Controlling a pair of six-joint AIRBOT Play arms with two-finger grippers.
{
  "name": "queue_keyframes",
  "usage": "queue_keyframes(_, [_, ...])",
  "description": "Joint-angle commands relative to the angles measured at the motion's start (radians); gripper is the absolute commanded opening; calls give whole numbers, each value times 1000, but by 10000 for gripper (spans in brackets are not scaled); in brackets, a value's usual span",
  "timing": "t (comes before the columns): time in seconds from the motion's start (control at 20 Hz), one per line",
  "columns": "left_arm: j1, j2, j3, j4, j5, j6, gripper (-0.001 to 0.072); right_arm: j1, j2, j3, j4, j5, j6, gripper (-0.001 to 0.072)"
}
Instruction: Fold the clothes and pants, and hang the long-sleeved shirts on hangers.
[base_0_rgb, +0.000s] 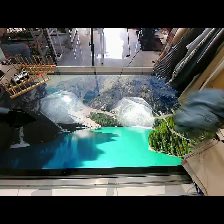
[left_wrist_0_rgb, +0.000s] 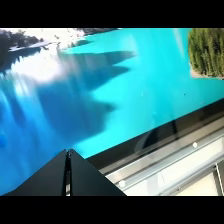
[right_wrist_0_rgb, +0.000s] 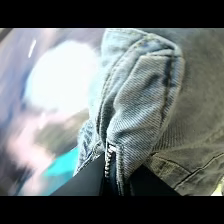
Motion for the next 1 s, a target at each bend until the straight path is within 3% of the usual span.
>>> queue_keyframes(0.0, [7, -5, 0, 12, 0, 0, 8, -371, 36, -147, -61, 71, -145, 51])
queue_keyframes(0.2, [7, -18, 0, 11, 21, 0, 8, -632, 35, -308, -369, 6, -176, 54])
queue_keyframes(0.35, [7, -30, 0, 11, 23, 0, 8, -680, 26, -398, -591, -158, -167, 82])
queue_keyframes(0.4, [7, -34, 0, 11, 23, 0, 8, -679, 19, -397, -611, -196, -162, 224])
queue_keyframes(0.5, [7, -37, 0, 11, 22, 0, 8, -679, 16, -359, -616, -259, -162, 690])
queue_keyframes(0.7, [7, -37, 0, 11, 22, 0, 8, -624, 18, -145, -565, -247, -127, 691])
queue_keyframes(0.85, [7, -37, 0, 12, 36, -3, 8, -459, 17, -70, -158, -283, -130, 686])
queue_keyframes(0.95, [7, -37, 0, 41, 72, -41, 7, -244, -2, -74, -37, -224, -130, 686])
